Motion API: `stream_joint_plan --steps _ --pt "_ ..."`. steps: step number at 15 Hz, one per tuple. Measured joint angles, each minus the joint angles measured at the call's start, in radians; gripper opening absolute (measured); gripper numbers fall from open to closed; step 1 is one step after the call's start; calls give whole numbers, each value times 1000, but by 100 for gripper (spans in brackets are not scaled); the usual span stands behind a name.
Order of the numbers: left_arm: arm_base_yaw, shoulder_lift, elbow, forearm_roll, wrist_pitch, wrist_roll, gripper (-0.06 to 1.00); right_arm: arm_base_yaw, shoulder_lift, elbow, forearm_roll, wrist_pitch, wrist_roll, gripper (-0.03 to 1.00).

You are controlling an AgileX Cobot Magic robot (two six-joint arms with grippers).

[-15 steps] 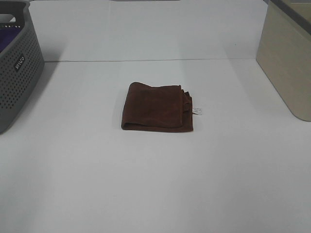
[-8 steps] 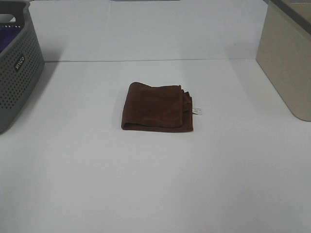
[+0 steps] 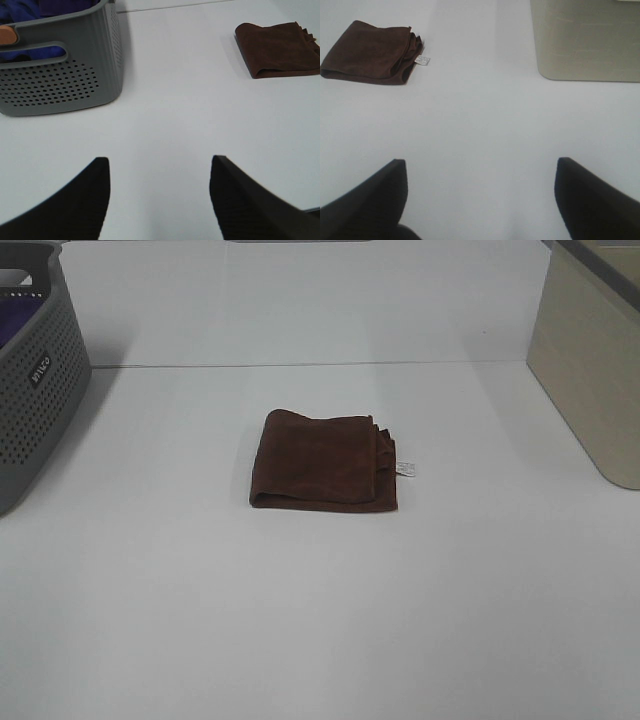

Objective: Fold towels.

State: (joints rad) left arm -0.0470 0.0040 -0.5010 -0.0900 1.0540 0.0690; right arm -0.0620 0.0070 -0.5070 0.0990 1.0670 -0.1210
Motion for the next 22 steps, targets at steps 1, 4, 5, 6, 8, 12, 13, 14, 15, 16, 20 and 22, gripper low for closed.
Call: stream_joint_plan --steps 1,4,5,6,8,12,13,14,15,16,20,22 --pt "0 -7 0 0 0 0 57 0 -10 0 1 1 0 77" --pt "22 -8 0 0 0 0 57 0 -14 2 2 1 0 77" --pt "24 -8 0 0 0 0 57 0 -14 2 2 1 0 77" --pt "25 -8 0 1 0 0 57 0 -14 2 2 1 0 77" --pt "29 -8 0 1 0 0 57 0 -14 3 2 1 0 77" --pt "29 -8 0 1 0 0 57 0 -14 3 2 1 0 77" --pt "29 -8 0 1 0 0 57 0 -14 3 2 1 0 77" --pt "29 -8 0 1 0 0 57 9 -14 3 2 1 0 77" --pt "29 -8 0 1 0 0 57 31 -14 3 3 1 0 77" --pt "29 -8 0 1 0 0 57 54 -14 3 4 1 0 77" --pt "29 -8 0 1 0 0 57 60 -14 3 6 1 0 77" --pt "29 -8 0 1 0 0 57 63 -14 3 6 1 0 77"
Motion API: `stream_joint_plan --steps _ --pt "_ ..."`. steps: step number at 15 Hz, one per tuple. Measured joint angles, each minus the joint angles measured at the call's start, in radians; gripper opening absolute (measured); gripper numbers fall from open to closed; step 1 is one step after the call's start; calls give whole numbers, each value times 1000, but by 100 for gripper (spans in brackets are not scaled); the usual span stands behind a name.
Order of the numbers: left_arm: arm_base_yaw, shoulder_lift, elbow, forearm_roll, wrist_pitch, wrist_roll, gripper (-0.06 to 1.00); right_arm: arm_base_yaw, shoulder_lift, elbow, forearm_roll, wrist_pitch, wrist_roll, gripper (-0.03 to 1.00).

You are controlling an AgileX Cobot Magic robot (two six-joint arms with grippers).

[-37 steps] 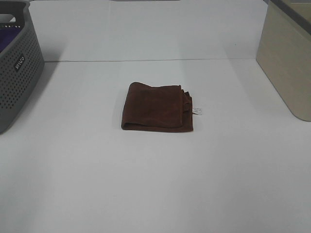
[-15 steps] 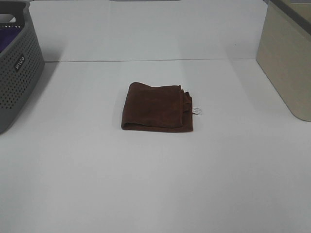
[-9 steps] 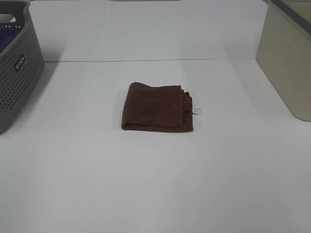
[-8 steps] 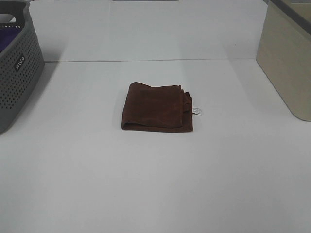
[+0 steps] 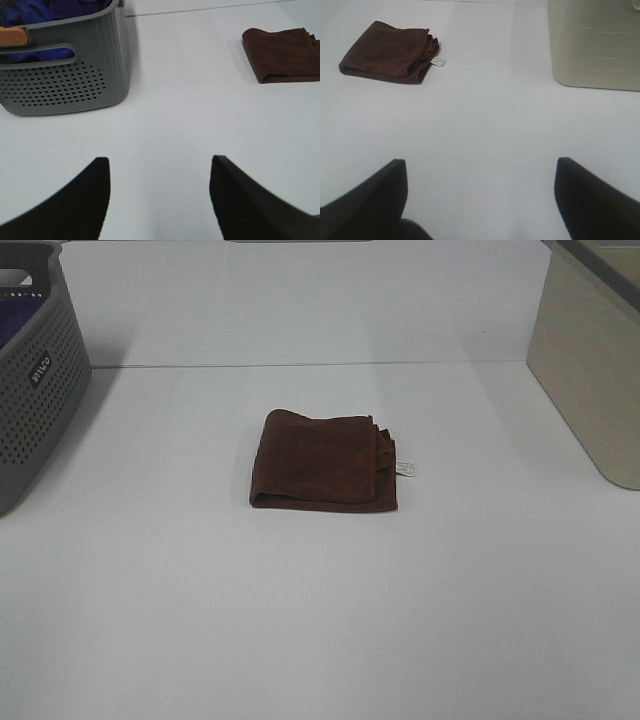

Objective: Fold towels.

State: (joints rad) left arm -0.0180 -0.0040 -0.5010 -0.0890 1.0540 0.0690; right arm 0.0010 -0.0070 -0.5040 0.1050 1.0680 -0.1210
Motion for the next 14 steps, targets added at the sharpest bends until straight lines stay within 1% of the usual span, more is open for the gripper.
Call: stream_joint_plan --steps 14 --pt "0 0 0 0 0 0 57 0 0 0 0 0 0 77"
